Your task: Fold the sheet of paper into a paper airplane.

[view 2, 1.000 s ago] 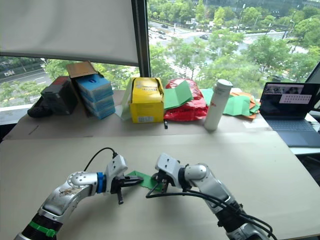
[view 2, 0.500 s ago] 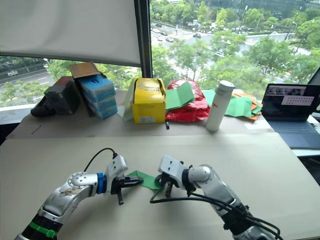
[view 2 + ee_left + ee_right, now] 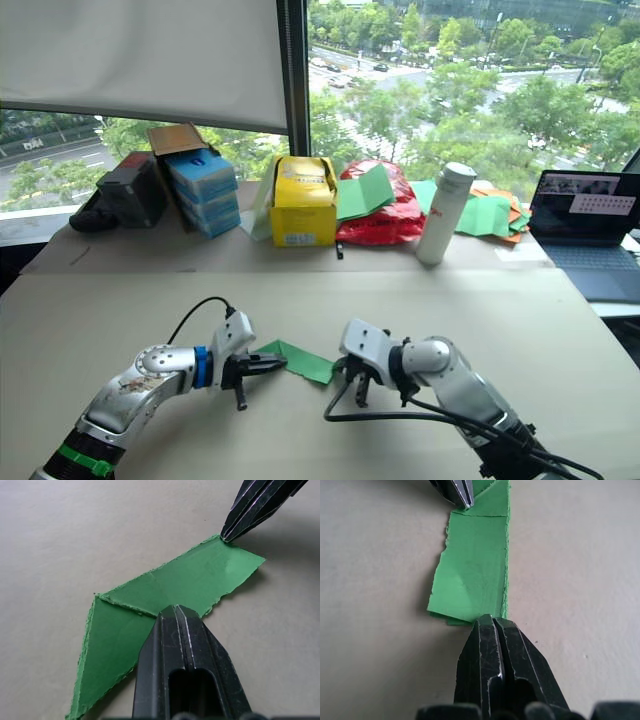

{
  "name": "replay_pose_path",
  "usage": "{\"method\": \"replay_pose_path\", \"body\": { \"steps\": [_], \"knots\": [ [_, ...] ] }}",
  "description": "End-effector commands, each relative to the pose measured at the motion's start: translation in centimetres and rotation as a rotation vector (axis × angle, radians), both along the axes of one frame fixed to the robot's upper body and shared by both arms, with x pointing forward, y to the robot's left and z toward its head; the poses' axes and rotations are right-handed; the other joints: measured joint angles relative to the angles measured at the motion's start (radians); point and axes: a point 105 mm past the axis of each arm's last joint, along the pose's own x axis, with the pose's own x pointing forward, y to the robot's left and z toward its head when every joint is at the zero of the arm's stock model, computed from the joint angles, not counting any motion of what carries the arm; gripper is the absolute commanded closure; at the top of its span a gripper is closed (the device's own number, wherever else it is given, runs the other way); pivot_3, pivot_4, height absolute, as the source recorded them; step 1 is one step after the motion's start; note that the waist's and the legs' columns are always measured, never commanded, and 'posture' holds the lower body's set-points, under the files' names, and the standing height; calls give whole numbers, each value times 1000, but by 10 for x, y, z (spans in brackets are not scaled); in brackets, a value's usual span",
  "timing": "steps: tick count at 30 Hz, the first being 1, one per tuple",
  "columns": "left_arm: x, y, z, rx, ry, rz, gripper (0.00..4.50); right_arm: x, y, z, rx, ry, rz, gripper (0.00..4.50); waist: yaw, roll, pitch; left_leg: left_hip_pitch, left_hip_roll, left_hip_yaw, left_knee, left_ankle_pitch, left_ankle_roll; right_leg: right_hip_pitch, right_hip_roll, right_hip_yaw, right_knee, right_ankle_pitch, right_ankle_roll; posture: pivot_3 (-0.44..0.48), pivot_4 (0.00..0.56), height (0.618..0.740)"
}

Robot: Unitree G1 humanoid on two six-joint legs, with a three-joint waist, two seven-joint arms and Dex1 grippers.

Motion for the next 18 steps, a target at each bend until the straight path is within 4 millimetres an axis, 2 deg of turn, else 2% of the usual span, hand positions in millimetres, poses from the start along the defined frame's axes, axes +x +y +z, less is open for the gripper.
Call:
{"method": "replay_pose_path", "body": {
  "steps": [1,5,12,15,18],
  "knots": [
    [1,0,0,7,-6,0,4500,-7,-19,-25,-80,121,-70,4463,0,0,0,0,0,0,0,0,0,0,0,0,0,0,0,0,150,740],
    [1,-1,1,5,-8,-4,4500,-5,-12,-5,-32,67,-31,4463,0,0,0,-1,0,0,0,0,0,-1,0,0,0,0,0,0,150,740],
    [1,-1,0,6,-6,-11,4500,5,15,67,308,-98,36,4463,-14,0,0,-4,1,0,1,0,-1,-4,1,1,1,0,0,0,150,740],
    [1,-3,2,2,-9,-16,4500,-3,35,72,345,-115,99,4463,-17,0,0,-4,1,0,0,1,-1,-4,2,1,1,0,0,0,150,740],
    [1,-5,3,1,-12,-19,4500,-2,47,58,309,-104,90,4463,-17,0,0,-4,1,0,0,1,-1,-4,2,0,1,0,0,0,150,740]
  ]
}}
